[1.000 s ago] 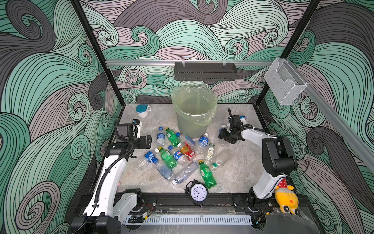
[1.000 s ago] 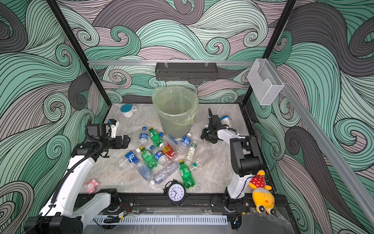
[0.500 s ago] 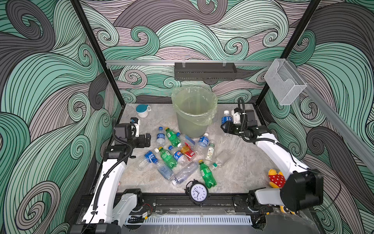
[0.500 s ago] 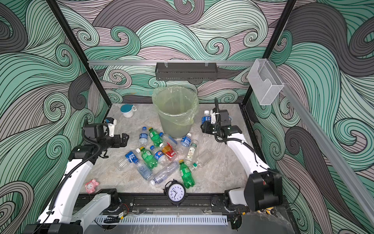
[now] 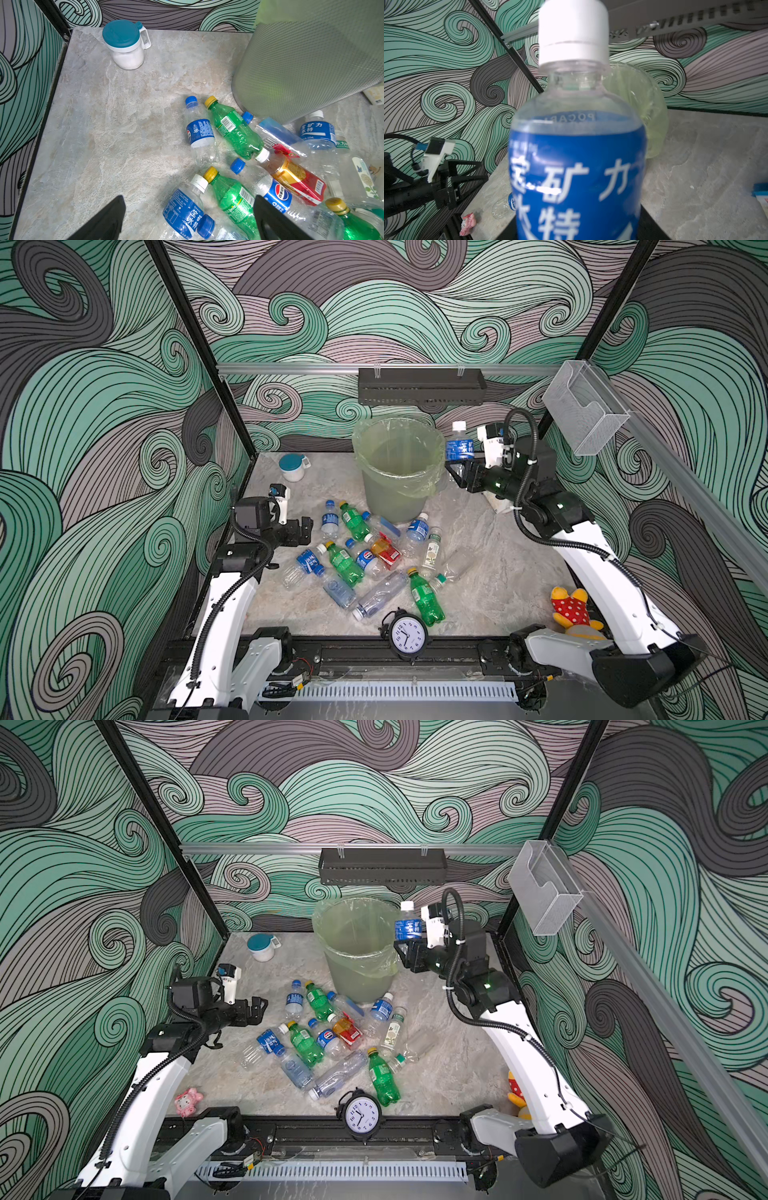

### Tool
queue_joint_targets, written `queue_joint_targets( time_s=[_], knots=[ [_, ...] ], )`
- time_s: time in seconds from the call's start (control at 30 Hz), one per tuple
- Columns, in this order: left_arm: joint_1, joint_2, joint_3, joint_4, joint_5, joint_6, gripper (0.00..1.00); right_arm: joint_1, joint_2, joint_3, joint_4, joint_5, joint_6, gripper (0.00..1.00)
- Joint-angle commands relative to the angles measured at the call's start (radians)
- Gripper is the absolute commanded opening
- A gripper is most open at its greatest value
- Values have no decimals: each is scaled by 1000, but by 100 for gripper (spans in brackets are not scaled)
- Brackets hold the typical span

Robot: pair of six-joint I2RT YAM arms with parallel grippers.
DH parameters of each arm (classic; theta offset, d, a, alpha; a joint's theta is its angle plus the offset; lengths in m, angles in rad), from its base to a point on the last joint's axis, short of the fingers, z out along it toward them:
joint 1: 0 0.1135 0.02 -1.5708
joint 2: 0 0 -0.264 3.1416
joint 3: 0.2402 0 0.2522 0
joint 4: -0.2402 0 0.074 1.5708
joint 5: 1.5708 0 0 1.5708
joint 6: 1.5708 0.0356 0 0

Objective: Throw the plastic bottles in the bin
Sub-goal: 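Lift the water bottle over the bin and open the right gripper, then withdraw the right gripper from the bin while the left gripper reaches toward the bottle pile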

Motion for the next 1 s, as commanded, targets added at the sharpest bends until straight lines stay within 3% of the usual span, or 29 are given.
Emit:
queue_joint_targets(
  time_s=[0.0, 0.13, 0.23, 0.3, 0.33, 0.4, 0.63, 0.97],
  knots=[
    [-4, -25, 16, -2, 56, 9, 98, 48, 145, 164, -24, 3, -37, 56],
    [-4, -46, 23, -18, 63, 9, 98, 93, 388, 429, -124, 74, -22, 58],
    [-4, -47, 40, -47, 65, 11, 98, 109, 612, 739, -337, 133, -34, 68],
    [-4, -44, 61, -82, 64, 19, 98, 124, 669, 848, -420, 152, -62, 79],
    [-4, -41, 75, -104, 63, 26, 98, 136, 657, 840, -414, 164, -85, 88],
    [-4, -40, 86, -128, 61, 39, 99, 152, 601, 782, -376, 184, -117, 94],
    [-5, 16, 100, -130, 44, 51, 99, 158, 323, 548, -322, 204, -140, 95],
    [-4, 138, 145, -205, -34, 122, 98, 155, -138, 27, -274, 307, -92, 97]
  ],
)
